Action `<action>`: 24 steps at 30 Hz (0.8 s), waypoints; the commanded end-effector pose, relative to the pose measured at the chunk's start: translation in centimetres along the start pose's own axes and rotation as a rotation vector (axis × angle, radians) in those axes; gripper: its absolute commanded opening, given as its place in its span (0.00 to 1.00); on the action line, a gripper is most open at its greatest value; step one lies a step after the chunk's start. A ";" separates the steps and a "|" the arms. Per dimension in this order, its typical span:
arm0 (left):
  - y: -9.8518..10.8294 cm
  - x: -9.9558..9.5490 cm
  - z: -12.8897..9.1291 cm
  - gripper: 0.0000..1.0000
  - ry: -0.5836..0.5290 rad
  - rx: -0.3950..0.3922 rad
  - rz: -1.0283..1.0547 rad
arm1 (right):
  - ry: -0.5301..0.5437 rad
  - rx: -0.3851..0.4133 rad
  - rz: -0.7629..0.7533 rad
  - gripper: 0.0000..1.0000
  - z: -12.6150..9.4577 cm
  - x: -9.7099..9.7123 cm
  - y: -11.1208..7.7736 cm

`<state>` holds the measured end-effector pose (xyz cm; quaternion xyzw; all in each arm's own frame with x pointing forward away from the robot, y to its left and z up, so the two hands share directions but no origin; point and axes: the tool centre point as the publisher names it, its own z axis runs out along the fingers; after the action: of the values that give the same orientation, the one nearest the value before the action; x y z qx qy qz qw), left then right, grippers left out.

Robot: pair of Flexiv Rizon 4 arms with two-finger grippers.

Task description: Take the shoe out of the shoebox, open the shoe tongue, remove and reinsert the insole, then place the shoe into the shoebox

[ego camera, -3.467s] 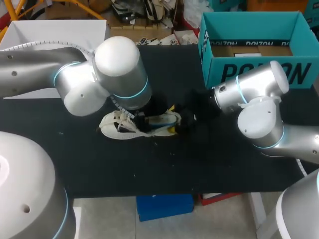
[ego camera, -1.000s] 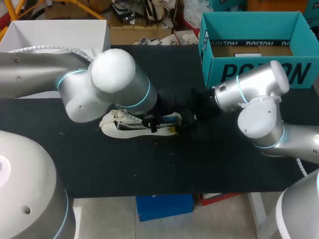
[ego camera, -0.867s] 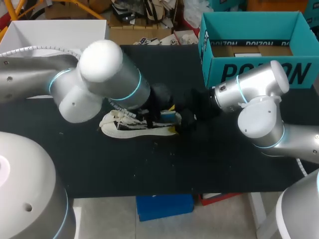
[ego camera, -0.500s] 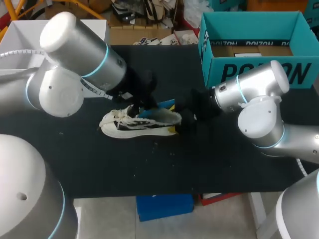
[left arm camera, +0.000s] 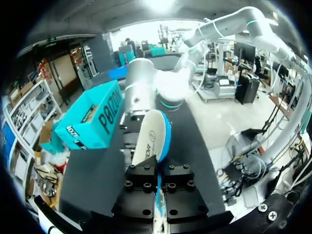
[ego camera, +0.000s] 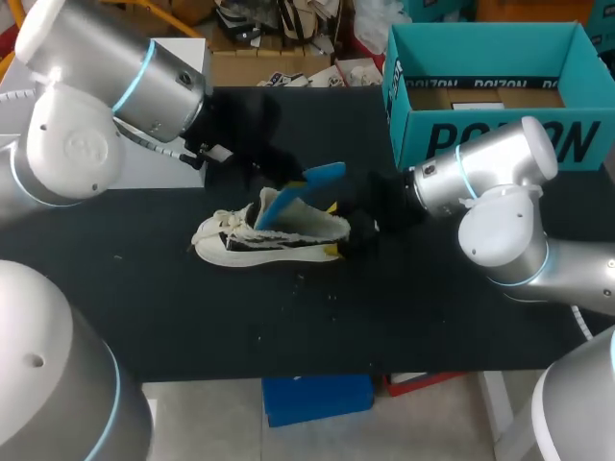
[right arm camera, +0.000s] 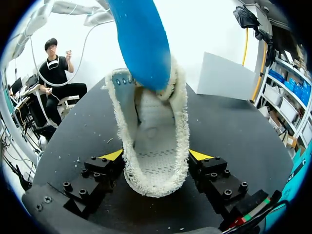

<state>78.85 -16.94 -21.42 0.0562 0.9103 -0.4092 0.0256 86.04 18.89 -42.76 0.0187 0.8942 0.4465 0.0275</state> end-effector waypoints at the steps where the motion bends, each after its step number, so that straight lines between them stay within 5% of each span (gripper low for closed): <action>1: -1.2 0.0 -2.1 0.00 0.109 0.061 -0.034 | -0.001 0.003 0.001 0.00 0.3 0.0 -0.4; 9: -2.9 -0.8 -4.4 0.00 0.445 0.314 -0.045 | -0.001 0.003 0.001 0.00 0.3 0.0 -0.4; 24: -2.9 -0.8 -4.4 0.00 0.445 0.314 -0.045 | -0.001 0.003 0.001 0.00 0.3 0.0 -0.4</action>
<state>78.94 -15.48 -16.22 0.1186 0.8216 -0.5275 -0.1808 86.04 18.89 -42.75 0.0188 0.8942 0.4465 0.0275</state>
